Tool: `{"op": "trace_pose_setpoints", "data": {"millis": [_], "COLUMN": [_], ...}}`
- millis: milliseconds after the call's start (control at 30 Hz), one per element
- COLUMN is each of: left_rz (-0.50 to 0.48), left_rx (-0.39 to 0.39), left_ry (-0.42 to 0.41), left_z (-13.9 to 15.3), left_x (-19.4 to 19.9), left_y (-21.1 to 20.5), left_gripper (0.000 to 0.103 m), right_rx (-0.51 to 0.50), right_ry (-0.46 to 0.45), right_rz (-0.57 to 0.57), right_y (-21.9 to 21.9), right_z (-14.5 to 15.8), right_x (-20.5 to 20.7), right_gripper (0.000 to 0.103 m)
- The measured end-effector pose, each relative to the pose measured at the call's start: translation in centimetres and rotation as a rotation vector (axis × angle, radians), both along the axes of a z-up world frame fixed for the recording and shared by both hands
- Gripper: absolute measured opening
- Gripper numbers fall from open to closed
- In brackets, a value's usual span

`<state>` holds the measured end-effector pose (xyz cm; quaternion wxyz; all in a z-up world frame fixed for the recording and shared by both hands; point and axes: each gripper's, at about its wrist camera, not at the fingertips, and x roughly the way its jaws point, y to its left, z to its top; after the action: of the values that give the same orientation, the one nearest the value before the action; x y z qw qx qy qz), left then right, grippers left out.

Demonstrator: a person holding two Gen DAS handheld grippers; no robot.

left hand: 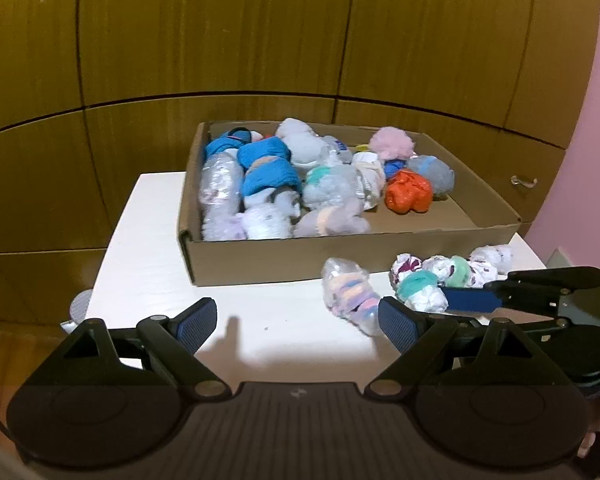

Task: Organize objects
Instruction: 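Grasp the clear bagged striped bundle with the left tool while the right tool grasps the teal-and-white sock, then carry both items into the tray and lower them among the socks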

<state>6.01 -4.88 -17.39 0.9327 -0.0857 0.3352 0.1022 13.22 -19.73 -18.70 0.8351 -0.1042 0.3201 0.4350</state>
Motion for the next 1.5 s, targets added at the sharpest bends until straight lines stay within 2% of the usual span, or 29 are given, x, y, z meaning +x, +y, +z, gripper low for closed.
{"op": "trace_pose_setpoints", "data": {"millis": [267,400,467,600,767,833,1200,1500], "left_rz": [-0.030,-0.028,-0.026,-0.029,-0.019,-0.017,-0.018,-0.065], "left_rx": [0.022,0.026,0.025,0.010,0.013,0.025,0.066,0.119], "left_ry": [0.033,0.046,0.054,0.068,0.063,0.065,0.082,0.045], "left_z": [-0.8,-1.4,-1.8,-2.3,-2.2,-2.2,-1.4,2.1], "left_x": [2.4,3.7,4.1,4.7,4.7,4.5,3.5,2.5], "left_y": [-1.2,-1.6,-1.7,-1.7,-1.7,-1.7,-2.5,-3.6], "left_gripper": [0.086,0.083,0.079,0.054,0.042,0.033,0.030,0.030], "right_rx": [0.023,0.031,0.033,0.037,0.048,0.052,0.068,0.090], "right_ry": [0.005,0.011,0.008,0.005,0.008,0.014,0.014,-0.023], "right_rz": [0.002,0.022,0.035,0.044,0.052,0.050,0.046,0.047], "right_y": [-2.6,-3.8,-4.2,-4.5,-4.9,-5.1,-5.8,-7.0], "right_z": [0.1,0.2,0.4,0.7,0.6,0.5,0.7,3.6], "right_x": [-1.7,-2.8,-3.1,-3.4,-4.0,-4.1,-4.6,-3.8], "right_gripper": [0.035,0.035,0.035,0.035,0.035,0.035,0.035,0.035]}}
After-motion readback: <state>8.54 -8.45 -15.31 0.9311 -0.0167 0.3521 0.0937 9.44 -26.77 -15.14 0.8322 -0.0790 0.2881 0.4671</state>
